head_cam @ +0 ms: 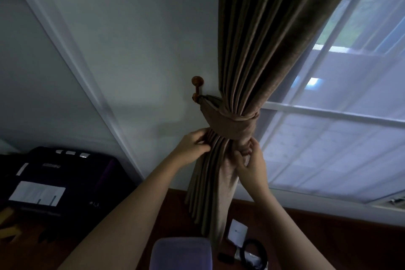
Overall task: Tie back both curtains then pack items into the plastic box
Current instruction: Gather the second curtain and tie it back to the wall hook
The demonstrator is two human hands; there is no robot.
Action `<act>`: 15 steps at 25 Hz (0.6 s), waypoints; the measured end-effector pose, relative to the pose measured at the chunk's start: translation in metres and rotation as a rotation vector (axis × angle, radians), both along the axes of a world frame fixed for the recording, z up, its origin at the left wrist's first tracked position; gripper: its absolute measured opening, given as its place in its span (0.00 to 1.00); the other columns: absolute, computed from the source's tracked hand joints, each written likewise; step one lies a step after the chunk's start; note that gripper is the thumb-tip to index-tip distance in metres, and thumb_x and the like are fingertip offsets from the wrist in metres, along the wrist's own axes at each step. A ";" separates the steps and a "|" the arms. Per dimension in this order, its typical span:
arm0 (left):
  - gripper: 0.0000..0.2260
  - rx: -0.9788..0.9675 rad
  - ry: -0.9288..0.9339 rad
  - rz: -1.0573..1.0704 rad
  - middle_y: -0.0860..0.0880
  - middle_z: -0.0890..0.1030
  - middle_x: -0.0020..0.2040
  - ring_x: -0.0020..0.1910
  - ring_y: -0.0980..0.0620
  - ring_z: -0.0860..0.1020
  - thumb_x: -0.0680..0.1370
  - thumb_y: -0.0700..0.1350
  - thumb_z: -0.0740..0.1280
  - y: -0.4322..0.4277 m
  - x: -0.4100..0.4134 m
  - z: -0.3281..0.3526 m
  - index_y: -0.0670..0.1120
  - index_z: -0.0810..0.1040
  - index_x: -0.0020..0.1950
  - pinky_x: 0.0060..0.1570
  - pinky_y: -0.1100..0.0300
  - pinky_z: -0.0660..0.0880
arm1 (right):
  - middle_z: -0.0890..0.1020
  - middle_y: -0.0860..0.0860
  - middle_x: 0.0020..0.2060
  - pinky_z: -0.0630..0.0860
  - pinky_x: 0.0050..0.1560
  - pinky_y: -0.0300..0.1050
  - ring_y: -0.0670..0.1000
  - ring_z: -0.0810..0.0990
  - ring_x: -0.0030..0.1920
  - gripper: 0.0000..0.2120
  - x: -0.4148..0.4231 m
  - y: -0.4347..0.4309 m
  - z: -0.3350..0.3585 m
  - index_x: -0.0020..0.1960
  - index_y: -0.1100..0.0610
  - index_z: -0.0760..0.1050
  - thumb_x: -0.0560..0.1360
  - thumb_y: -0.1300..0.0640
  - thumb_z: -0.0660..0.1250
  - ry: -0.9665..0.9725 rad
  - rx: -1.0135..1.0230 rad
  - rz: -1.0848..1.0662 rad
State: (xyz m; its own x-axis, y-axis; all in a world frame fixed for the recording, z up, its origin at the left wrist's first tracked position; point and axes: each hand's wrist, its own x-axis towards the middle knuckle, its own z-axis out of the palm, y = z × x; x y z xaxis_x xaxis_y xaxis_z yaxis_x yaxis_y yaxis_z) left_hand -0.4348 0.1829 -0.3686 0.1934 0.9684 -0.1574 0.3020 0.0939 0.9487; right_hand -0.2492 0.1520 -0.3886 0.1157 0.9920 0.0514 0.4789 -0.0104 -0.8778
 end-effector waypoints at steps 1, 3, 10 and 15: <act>0.20 0.088 0.106 -0.009 0.47 0.80 0.58 0.57 0.53 0.78 0.73 0.34 0.66 -0.002 -0.004 -0.001 0.45 0.75 0.65 0.59 0.58 0.73 | 0.75 0.54 0.63 0.73 0.57 0.42 0.51 0.75 0.61 0.24 0.000 0.003 -0.003 0.71 0.55 0.63 0.76 0.62 0.61 -0.007 -0.031 0.021; 0.07 0.298 0.209 -0.065 0.48 0.83 0.43 0.44 0.55 0.80 0.72 0.40 0.70 -0.009 -0.011 -0.002 0.42 0.81 0.49 0.49 0.59 0.78 | 0.79 0.51 0.54 0.75 0.55 0.47 0.51 0.77 0.54 0.18 -0.004 0.013 -0.005 0.66 0.55 0.68 0.78 0.66 0.56 0.018 -0.107 0.091; 0.11 0.441 0.230 0.066 0.56 0.81 0.42 0.39 0.57 0.80 0.70 0.44 0.75 -0.027 -0.026 -0.014 0.45 0.81 0.51 0.40 0.70 0.76 | 0.76 0.52 0.57 0.71 0.55 0.41 0.51 0.75 0.58 0.15 -0.016 0.027 0.004 0.66 0.57 0.67 0.80 0.60 0.58 -0.042 -0.099 0.184; 0.05 0.490 0.314 -0.015 0.52 0.76 0.36 0.35 0.61 0.76 0.73 0.42 0.72 -0.022 -0.019 -0.025 0.42 0.77 0.40 0.37 0.72 0.72 | 0.79 0.49 0.57 0.75 0.61 0.43 0.49 0.76 0.63 0.12 -0.012 -0.011 -0.018 0.59 0.45 0.70 0.77 0.47 0.62 0.360 -0.046 0.180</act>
